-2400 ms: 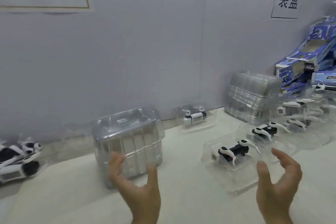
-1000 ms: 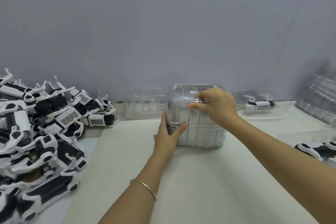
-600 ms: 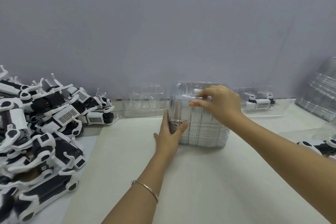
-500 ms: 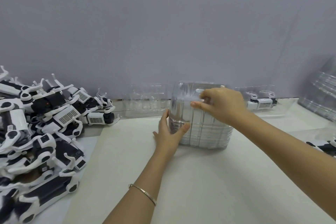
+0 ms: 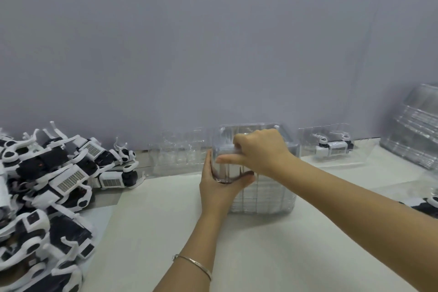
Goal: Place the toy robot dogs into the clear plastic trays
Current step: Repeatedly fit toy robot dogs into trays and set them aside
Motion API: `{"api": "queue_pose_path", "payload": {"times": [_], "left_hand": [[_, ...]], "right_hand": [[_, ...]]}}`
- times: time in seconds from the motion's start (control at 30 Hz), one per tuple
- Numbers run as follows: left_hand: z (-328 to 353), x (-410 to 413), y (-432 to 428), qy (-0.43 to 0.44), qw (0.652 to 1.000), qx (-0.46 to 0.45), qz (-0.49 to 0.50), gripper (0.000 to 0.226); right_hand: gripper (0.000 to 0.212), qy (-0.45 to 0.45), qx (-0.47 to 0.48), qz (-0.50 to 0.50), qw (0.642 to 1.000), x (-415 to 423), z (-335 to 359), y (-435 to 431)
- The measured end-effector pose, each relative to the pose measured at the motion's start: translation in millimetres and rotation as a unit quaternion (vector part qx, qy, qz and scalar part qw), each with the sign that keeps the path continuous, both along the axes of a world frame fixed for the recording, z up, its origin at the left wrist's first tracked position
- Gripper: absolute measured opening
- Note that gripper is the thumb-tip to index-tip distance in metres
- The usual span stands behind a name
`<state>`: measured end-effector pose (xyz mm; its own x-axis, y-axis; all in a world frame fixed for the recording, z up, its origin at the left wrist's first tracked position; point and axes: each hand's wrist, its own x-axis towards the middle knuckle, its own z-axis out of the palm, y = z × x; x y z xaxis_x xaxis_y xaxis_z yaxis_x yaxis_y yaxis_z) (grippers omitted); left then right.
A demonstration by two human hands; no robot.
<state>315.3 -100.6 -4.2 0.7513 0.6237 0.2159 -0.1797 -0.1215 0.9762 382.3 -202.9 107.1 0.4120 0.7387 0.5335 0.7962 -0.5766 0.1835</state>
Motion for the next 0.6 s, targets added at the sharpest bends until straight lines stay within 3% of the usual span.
{"api": "queue_pose_path", "payload": {"times": [0.13,0.33,0.43,0.5,0.53,0.6], "left_hand": [[-0.6,-9.6,-9.0,-0.011,0.999,-0.004,0.044,0.133],[-5.9,-28.1,-15.9,-0.011,0.998,-0.013,0.057,0.131],[-6.7,-29.2,-17.7,-0.014,0.998,-0.014,0.056,0.125],[-7.8,-28.8,-17.3,-0.011,0.999,-0.007,0.048,0.124],[-8.0,-28.8,-17.4,-0.003,0.999,0.004,0.043,0.126],[-7.1,-28.0,-17.8,0.009,0.999,0.03,0.025,0.13]], "right_hand": [[0.098,0.009,0.031,0.033,0.999,-4.0,10.2,-4.0],[0.098,0.001,-0.004,0.057,0.998,-14.8,17.5,-6.7],[0.079,0.012,0.001,0.052,0.999,-17.7,24.4,-5.1],[0.065,0.039,0.074,0.029,0.996,-12.4,52.6,-8.4],[0.062,0.05,0.154,0.025,0.987,-9.5,72.5,-14.0],[0.059,0.055,0.351,0.048,0.933,-9.5,114.8,-29.5]]}}
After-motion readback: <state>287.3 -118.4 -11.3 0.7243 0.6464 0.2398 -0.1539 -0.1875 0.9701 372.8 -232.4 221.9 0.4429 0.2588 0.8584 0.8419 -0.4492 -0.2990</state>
